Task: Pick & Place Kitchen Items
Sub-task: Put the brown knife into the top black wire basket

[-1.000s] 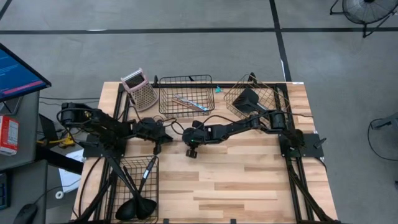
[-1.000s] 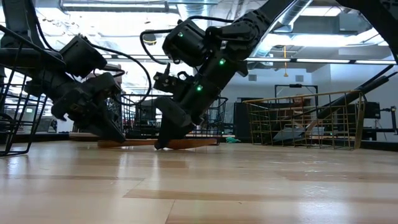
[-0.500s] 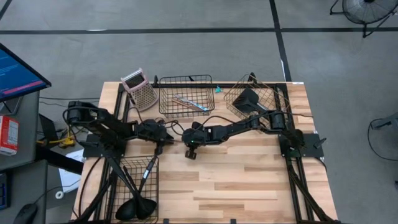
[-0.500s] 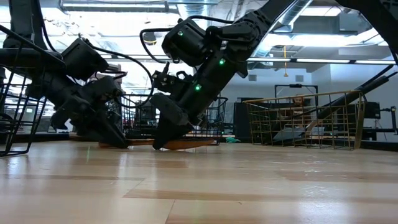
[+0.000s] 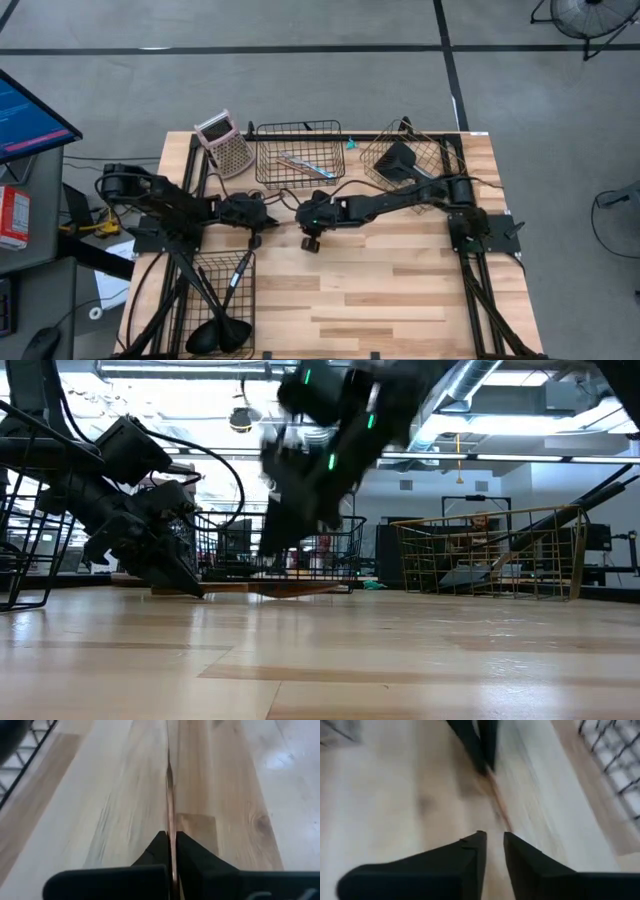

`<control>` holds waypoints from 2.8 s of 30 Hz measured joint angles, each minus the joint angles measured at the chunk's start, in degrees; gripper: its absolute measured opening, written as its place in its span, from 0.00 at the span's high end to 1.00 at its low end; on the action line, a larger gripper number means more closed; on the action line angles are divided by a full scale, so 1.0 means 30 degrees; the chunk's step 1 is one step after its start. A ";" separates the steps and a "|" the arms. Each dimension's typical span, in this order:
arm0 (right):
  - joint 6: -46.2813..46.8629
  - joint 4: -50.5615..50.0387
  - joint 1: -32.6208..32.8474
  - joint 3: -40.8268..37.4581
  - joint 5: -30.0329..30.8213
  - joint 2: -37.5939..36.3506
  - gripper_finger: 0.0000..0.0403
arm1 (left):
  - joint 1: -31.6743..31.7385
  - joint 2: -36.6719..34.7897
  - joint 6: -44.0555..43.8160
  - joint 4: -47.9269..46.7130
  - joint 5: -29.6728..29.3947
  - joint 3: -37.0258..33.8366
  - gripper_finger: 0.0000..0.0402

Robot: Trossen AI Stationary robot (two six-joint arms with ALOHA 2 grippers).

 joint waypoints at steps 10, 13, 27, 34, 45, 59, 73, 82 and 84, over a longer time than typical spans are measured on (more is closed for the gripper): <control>0.0077 -0.3375 0.1376 0.0101 0.2155 -0.5580 0.69 | -0.0236 -0.3382 -0.1426 -0.1270 -0.0186 -0.0063 1.00; 0.0386 -0.4141 0.2110 0.0108 0.3569 -0.6828 0.69 | -0.0687 -0.4186 -0.1633 -0.1639 -0.0084 -0.0058 1.00; 0.2460 -0.4760 0.5116 0.0137 0.7897 -1.0128 0.71 | -0.1776 -0.7681 -0.3341 -0.2518 -0.0053 0.2284 1.00; 0.2593 -0.4873 0.6471 0.0137 0.8757 -1.0900 0.71 | -0.0787 -0.8678 -0.1947 -0.7636 -0.0364 0.5642 1.00; 0.3034 -0.5233 0.7107 0.0152 0.9175 -1.1179 0.71 | 0.4053 -0.7716 0.2774 -1.6134 -0.0420 1.1877 1.00; 0.4692 -0.6606 0.7071 0.0152 0.9225 -1.1179 0.71 | 0.7557 -0.3511 0.2687 -1.7276 -0.0539 1.3355 1.00; 0.4751 -0.6618 0.7078 0.0152 0.9182 -1.1179 0.71 | 0.7470 -0.1077 0.1975 -1.6962 -0.1192 1.3355 1.00; 0.4897 -0.6556 0.7078 0.0152 0.9136 -1.1179 0.71 | 0.7470 -0.0833 0.2110 -1.7185 -0.1192 1.3362 1.00; 0.4897 -0.6556 0.7078 0.0152 0.9102 -1.1172 0.71 | 0.7470 -0.0833 0.2117 -1.7193 -0.1192 1.3362 1.00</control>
